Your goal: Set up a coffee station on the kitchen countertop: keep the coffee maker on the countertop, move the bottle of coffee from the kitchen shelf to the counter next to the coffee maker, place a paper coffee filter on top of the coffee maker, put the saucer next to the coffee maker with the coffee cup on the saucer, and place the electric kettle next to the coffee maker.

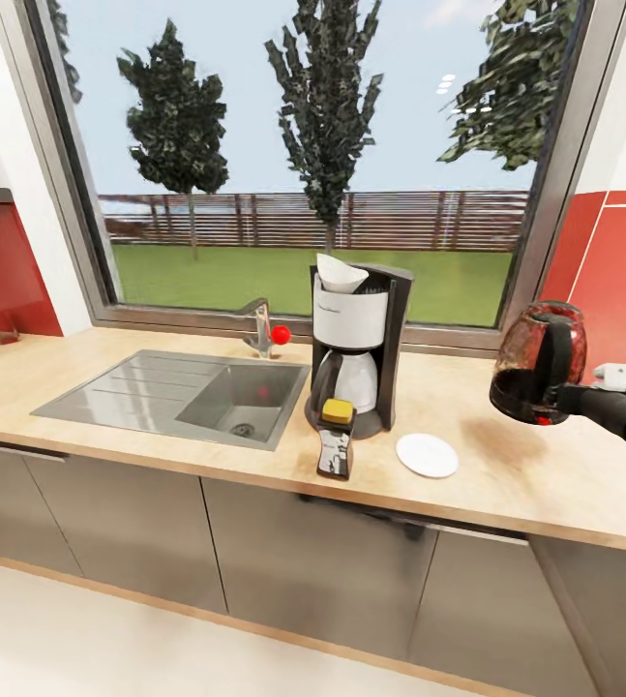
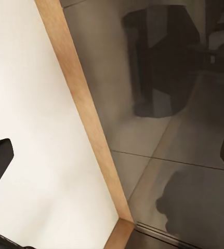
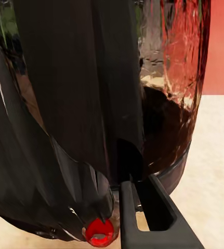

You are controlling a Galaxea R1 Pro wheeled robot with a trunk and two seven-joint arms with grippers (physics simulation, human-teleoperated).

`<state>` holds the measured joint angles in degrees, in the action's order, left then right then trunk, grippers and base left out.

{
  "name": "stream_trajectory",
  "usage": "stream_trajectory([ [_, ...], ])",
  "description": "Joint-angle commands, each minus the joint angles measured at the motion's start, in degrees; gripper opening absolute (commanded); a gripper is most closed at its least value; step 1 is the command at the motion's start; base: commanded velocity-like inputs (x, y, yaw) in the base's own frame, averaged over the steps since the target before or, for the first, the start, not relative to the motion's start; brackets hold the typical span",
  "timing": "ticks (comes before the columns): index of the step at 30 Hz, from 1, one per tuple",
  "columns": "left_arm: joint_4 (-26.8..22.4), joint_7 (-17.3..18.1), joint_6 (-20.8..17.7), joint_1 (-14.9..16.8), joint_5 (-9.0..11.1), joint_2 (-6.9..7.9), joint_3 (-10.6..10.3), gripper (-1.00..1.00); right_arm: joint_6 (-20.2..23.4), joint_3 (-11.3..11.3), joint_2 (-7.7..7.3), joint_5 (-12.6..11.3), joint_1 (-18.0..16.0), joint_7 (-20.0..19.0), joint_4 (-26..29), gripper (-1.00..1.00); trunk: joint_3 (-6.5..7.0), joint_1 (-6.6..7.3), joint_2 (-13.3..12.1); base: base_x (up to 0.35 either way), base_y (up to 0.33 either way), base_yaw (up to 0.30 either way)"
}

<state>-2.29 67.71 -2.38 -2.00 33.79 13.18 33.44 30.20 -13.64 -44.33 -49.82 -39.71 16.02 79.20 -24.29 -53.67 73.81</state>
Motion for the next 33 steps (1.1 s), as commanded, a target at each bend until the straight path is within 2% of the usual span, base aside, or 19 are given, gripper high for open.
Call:
stream_trajectory([
  [1,-0.08,0.14,-0.25,-0.02,0.57,0.00,-0.48,1.00,0.04,-0.16,-0.06,-0.38,-0.11,0.59,0.06,-1.00,-0.05,0.00,0.04,0.000,0.000,0.000],
  [10,-0.08,0.15,-0.26,-0.02,0.57,0.08,-0.46,1.00,0.04,-0.16,-0.05,-0.39,-0.11,0.59,-0.01,-1.00,-0.05,0.00,0.04,0.000,-0.079,0.020],
  [22,-0.08,0.14,-0.26,-0.02,0.57,0.09,-0.38,1.00,0.04,-0.16,-0.05,-0.37,-0.11,0.59,-0.01,-1.00,-0.05,0.00,0.04,0.000,-0.014,0.233],
  [33,-0.08,0.14,-0.26,-0.02,0.57,0.09,-0.41,1.00,0.04,-0.16,-0.05,-0.28,-0.11,0.59,-0.13,-1.00,-0.05,0.00,0.04,0.000,-0.119,0.042],
])
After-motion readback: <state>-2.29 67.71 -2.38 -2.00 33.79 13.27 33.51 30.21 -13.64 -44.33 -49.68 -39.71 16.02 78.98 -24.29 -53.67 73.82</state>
